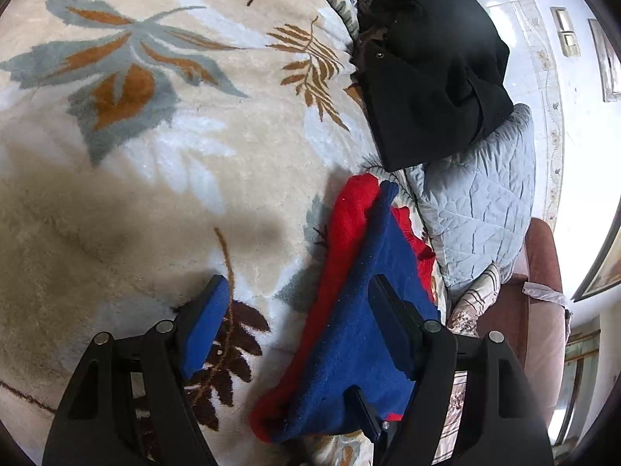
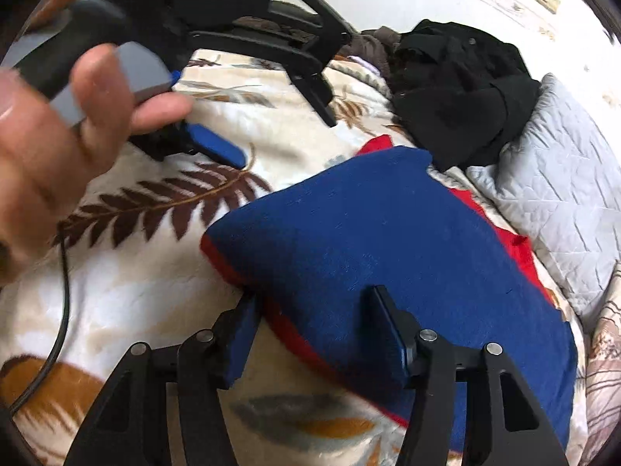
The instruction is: Fold small clothes
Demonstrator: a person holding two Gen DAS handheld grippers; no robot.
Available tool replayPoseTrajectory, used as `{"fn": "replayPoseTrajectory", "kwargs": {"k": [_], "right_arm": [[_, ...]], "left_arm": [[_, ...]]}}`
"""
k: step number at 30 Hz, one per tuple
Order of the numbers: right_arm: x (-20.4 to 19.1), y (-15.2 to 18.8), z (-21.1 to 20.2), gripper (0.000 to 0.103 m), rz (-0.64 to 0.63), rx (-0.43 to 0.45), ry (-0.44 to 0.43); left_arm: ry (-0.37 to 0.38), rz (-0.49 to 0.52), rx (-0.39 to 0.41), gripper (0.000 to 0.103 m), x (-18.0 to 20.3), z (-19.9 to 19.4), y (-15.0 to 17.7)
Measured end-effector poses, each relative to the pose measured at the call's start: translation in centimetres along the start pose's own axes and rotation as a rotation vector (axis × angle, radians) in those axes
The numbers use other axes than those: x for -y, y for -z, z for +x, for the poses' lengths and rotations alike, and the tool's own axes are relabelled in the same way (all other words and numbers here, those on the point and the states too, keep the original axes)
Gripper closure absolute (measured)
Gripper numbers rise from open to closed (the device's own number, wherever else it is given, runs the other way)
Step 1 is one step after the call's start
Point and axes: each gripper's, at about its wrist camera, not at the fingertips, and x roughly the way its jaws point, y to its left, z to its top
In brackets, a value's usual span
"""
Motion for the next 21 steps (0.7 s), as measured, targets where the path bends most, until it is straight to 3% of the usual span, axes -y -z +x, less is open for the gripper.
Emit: {"fn": "replayPoseTrajectory", "kwargs": {"k": [1,2,8,15,16,17,19,21], "right_arm": [[0.5,-0.1,0.3,0.072,0.011,0.000,0.000],[1.0,0.0,0.6,0.085,0.039,-0.010,0.000],[4.0,0.4,0.2,0.088,0.189,0.030,-0.093],[4.2,0.4,0.4,0.088,0.217,0.031,-0.133],[4.3,0.5,0.5,0.088,0.223,0.029,-0.140],[4.5,0.4,0.7,0.088,0.230,0.028,-0.147],[4.7,0.5,0.8,0.088,0.247,0.030,-0.163],[5.1,0.5,0.6,0.088,0.271,0.040,-0.180]], "left_arm": [[0.011,-0.002,-0.005,0.029,0.0,0.1,0.0],[0.027,-0.003,-0.016,0.029,0.0,0.4,-0.1],[0.160,0.001,-0.156,0.028,1.3,3.6,-1.0],[0.141,0.074,-0.272,0.026,4.6,8.0,-3.3],[0.135,0.091,-0.283,0.033,5.1,8.4,-3.5],[0.104,0.119,-0.299,0.056,5.7,8.9,-3.4],[0.026,0.170,-0.318,0.083,6.4,9.5,-3.1],[-0.003,0.191,-0.299,0.084,6.9,9.1,-2.8]]}}
